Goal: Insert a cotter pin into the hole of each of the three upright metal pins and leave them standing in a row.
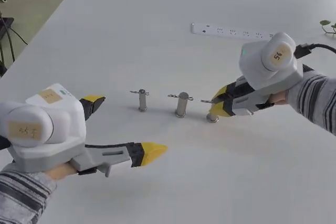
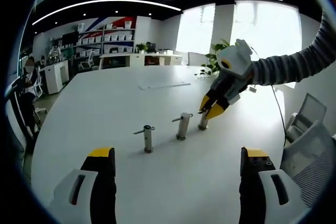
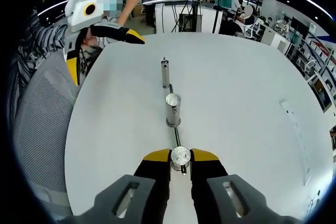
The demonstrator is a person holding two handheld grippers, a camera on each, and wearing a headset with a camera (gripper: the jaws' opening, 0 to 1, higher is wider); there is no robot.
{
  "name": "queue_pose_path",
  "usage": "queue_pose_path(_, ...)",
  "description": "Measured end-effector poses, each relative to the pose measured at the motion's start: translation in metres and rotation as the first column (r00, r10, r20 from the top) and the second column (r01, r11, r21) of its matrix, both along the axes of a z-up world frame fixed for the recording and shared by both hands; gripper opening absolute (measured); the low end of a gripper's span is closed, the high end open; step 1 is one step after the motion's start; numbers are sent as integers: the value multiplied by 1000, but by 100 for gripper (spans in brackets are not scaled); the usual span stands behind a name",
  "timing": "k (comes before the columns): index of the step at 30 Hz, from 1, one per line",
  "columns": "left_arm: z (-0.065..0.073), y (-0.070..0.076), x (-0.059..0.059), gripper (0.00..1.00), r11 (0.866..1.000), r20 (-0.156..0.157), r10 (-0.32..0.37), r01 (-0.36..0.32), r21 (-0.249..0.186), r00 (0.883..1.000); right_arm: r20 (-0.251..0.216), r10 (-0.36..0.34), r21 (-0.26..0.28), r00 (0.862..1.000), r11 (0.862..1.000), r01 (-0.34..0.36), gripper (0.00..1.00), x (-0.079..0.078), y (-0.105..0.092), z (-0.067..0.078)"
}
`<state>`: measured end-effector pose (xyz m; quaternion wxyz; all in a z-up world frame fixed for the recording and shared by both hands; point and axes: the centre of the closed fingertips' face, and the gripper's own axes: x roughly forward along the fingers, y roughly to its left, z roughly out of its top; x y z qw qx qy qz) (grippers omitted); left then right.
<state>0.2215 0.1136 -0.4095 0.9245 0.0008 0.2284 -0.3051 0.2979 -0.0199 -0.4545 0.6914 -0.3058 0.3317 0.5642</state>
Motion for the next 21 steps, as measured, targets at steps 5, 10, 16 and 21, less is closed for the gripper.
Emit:
queue_pose_path(5, -2, 2, 0, 99, 1000, -7, 2, -2, 17, 1000, -1, 6, -4, 1000, 1000, -6, 8, 5, -4, -2)
queue_pose_path(10, -5, 4, 0, 99, 1000, -15, 9, -9, 25, 1000, -2, 8, -11, 1000, 1000, -8, 8, 4, -6, -2)
queue_pose_path(16, -4, 4, 1, 99, 1000, -13, 8, -8, 23, 1000, -6, 23, -18, 1000, 1000, -24, 9, 3, -8, -1)
queue_pose_path(21, -3, 5, 2, 99, 1000, -10, 12, -12, 21, 1000, 0, 50, -28, 999, 998, -50, 9, 0, -7, -1)
